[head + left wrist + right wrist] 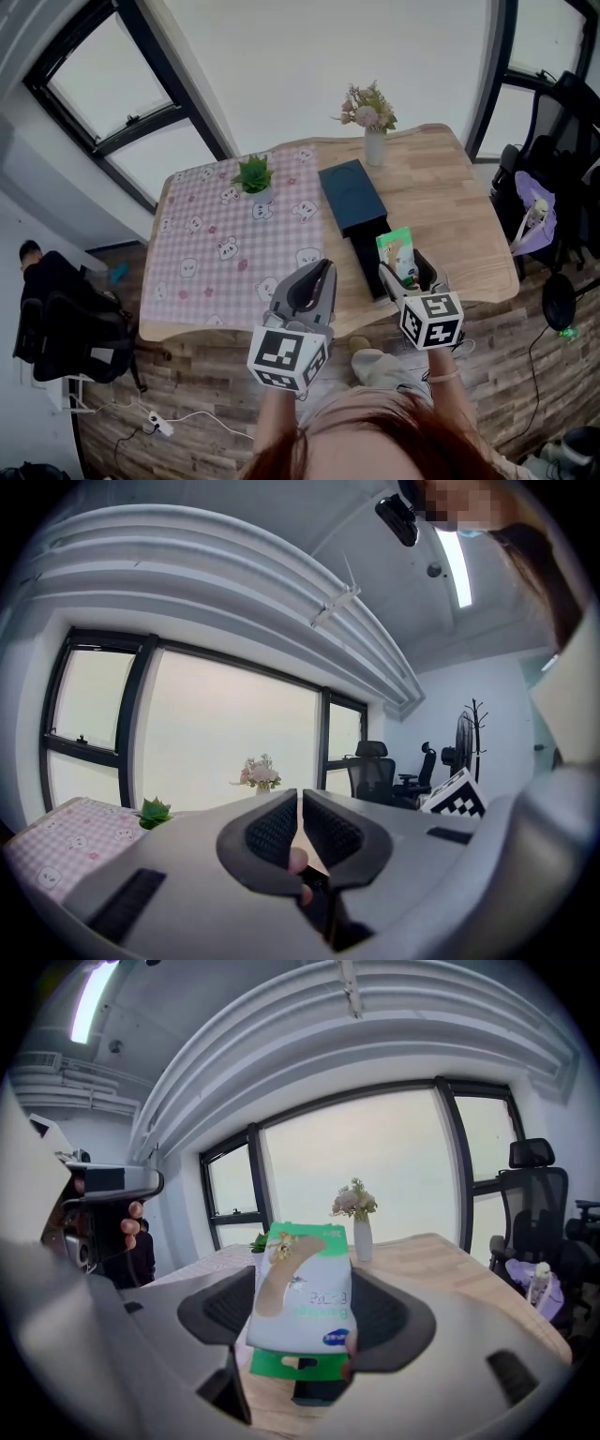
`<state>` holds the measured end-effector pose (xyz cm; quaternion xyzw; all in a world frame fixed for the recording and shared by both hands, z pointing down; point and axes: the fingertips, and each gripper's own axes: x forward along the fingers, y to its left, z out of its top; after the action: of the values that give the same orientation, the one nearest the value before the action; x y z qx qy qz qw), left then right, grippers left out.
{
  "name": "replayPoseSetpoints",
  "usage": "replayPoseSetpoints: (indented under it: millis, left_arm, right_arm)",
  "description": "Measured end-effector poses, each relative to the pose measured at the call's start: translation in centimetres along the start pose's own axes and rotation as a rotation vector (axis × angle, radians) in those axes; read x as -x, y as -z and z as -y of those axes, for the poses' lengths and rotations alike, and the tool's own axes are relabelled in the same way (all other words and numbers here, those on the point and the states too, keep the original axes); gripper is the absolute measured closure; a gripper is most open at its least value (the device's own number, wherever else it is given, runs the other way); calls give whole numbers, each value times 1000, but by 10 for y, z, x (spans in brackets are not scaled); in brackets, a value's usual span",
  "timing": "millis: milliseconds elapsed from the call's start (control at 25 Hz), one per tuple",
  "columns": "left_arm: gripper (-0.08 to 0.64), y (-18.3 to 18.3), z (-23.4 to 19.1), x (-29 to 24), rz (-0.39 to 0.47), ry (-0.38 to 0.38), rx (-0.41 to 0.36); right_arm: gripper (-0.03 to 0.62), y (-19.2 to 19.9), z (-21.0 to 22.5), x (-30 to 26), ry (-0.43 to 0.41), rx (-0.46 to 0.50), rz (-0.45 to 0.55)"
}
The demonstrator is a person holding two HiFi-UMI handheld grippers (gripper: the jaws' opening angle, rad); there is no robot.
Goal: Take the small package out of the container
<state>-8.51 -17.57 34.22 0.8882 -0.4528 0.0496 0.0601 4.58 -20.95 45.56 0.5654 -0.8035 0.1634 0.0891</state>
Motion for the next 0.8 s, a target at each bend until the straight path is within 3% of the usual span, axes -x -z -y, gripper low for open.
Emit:
replayPoseSetpoints:
  millis: [800]
  left_arm:
    - [540, -2, 39, 77, 58, 6, -14]
  right_arm:
    - [273, -18, -40, 82, -10, -12, 177]
